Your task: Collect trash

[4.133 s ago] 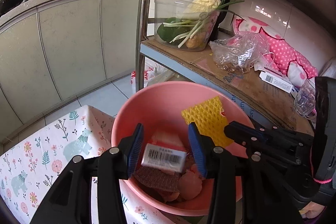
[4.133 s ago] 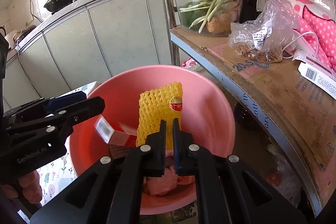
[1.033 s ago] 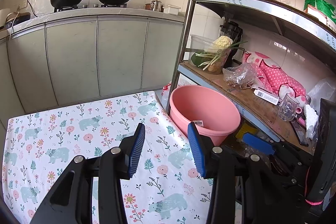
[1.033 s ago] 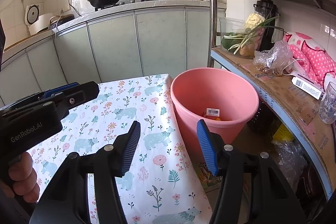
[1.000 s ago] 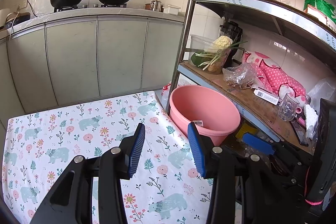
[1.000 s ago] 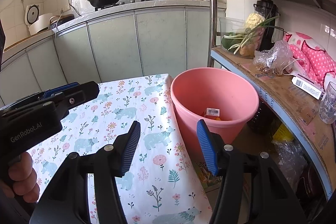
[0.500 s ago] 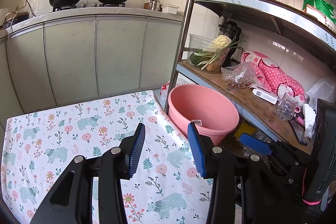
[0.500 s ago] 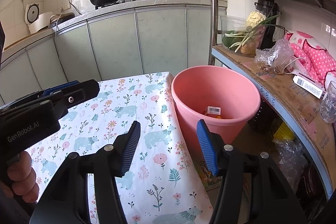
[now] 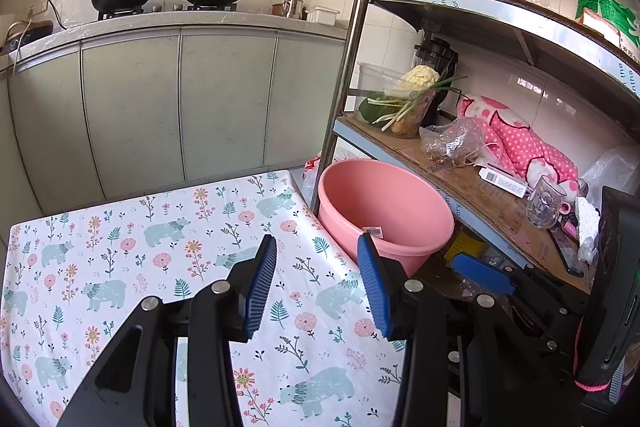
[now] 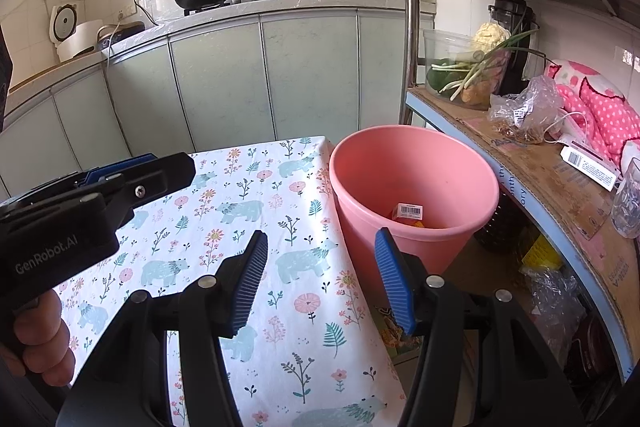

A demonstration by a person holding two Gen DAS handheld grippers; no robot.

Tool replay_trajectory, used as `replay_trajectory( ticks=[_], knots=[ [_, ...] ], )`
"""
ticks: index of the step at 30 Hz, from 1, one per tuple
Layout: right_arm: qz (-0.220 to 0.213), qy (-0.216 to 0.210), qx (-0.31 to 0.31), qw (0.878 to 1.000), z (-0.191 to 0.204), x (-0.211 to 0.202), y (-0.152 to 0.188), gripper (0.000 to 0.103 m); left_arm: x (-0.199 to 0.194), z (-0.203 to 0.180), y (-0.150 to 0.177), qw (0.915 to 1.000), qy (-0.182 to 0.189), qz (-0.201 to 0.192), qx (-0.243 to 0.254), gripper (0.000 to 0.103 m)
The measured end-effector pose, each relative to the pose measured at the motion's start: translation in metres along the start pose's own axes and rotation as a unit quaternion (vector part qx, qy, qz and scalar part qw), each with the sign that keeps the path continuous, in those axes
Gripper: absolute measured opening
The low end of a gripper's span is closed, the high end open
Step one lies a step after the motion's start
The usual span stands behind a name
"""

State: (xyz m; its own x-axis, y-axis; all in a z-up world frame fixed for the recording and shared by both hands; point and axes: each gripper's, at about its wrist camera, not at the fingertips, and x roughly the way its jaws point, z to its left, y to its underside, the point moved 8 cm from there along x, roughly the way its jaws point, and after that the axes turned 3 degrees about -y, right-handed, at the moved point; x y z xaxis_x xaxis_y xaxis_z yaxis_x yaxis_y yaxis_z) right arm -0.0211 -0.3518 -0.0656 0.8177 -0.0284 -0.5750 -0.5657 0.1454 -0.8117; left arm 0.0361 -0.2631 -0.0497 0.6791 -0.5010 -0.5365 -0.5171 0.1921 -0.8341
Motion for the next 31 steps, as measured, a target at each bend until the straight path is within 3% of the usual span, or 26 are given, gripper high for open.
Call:
replay_trajectory(
  ticks=[31],
  knots=[
    [0.006,-0.002,-0.001,1.000,-0.0026,0.0055,0.0028,0.057,0.0070,0.0033,0.0053,0.9999,0.008,0.012,0.001,0.042]
  ],
)
